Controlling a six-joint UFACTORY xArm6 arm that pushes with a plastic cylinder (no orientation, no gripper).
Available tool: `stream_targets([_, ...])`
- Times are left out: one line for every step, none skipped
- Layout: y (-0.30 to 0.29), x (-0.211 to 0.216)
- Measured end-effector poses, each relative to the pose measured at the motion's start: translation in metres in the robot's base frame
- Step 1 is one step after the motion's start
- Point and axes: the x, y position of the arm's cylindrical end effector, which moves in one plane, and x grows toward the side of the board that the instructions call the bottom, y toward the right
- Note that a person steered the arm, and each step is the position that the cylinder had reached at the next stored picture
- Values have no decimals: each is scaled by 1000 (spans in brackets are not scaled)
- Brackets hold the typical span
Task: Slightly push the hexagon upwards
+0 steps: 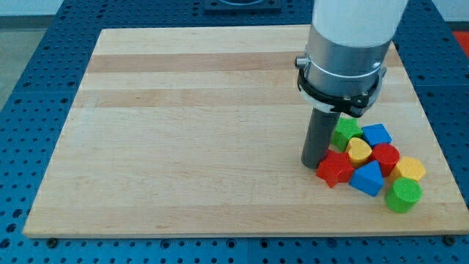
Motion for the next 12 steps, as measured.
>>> stream_targets([-1, 1])
stream_targets([-22, 25])
stream_targets([-46, 63])
stream_targets([-36, 73])
stream_targets([19, 93])
stream_targets([63, 96])
stream_targets([107, 96])
stream_targets([140, 96])
stream_targets([140, 96])
stream_targets([140, 94])
stream_targets([141, 83])
stream_targets([141, 72])
